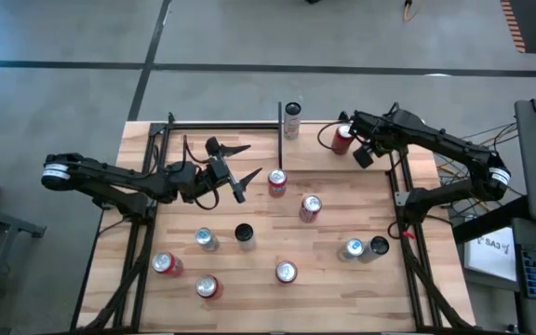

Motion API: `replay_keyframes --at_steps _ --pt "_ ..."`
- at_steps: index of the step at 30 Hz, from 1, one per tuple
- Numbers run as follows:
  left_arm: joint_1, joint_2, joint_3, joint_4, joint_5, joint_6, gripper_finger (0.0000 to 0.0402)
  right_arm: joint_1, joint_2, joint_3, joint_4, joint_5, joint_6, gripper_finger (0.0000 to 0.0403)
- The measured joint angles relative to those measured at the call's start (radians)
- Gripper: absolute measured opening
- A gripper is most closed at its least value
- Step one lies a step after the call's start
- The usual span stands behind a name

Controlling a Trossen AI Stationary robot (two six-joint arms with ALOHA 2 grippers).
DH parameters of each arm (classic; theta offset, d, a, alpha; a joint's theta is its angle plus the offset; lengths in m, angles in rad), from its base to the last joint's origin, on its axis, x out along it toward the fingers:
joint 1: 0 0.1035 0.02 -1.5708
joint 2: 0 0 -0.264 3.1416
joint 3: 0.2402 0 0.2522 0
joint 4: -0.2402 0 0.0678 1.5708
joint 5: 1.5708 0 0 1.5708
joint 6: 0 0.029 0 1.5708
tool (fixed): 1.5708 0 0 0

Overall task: Place canned beverage on shelf
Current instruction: Put the top blue soda can on the shelf

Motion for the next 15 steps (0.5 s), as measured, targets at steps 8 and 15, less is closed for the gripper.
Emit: replay_keyframes --at_steps 8,15 --pt "0.000 0.000 0.000 0.000 0.000 0.000 0.0311 0.000 0.000 -0.002 0.006 0.053 -0.003 0.0009" --pt "0.000 0.000 0.000 0.000 0.000 0.000 0.0311 0.000 0.000 -0.002 0.092 0.071 -0.051 0.0009"
